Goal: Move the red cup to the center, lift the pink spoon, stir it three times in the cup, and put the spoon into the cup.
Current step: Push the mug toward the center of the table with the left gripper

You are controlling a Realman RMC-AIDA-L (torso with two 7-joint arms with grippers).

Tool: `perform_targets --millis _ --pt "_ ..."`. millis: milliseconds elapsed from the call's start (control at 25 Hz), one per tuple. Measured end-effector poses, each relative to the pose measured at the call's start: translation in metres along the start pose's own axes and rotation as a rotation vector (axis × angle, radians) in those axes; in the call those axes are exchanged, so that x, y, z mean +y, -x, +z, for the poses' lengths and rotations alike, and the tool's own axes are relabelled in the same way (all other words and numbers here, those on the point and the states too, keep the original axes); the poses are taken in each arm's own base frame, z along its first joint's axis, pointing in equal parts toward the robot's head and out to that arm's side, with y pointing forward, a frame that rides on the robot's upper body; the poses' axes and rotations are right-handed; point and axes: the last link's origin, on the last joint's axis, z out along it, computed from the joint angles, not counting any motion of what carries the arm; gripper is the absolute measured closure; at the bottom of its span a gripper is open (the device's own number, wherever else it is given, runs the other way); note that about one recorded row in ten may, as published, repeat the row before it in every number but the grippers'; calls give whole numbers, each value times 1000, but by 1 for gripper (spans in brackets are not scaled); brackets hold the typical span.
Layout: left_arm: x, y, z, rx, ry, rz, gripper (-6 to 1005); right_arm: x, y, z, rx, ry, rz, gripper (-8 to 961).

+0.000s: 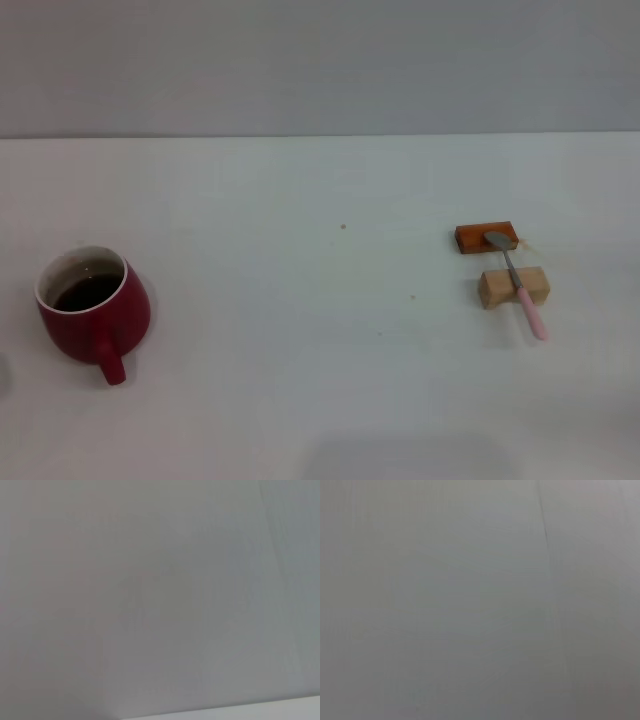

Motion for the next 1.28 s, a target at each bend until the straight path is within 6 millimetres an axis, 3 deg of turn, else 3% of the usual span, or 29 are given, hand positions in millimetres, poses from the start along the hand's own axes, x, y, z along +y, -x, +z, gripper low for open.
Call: perform_targets --millis 360,600,1160,1280 --pt "7 3 -6 -4 49 21 256 1 1 4 -5 4 -4 240" --pt "14 7 -13 -11 101 53 508 0 1 5 1 2 -6 239" --pt "32 10 -23 16 215 222 964 -3 -1 3 10 -4 -8 240" --pt "35 10 -24 24 235 260 986 -3 -1 3 11 -4 -7 240"
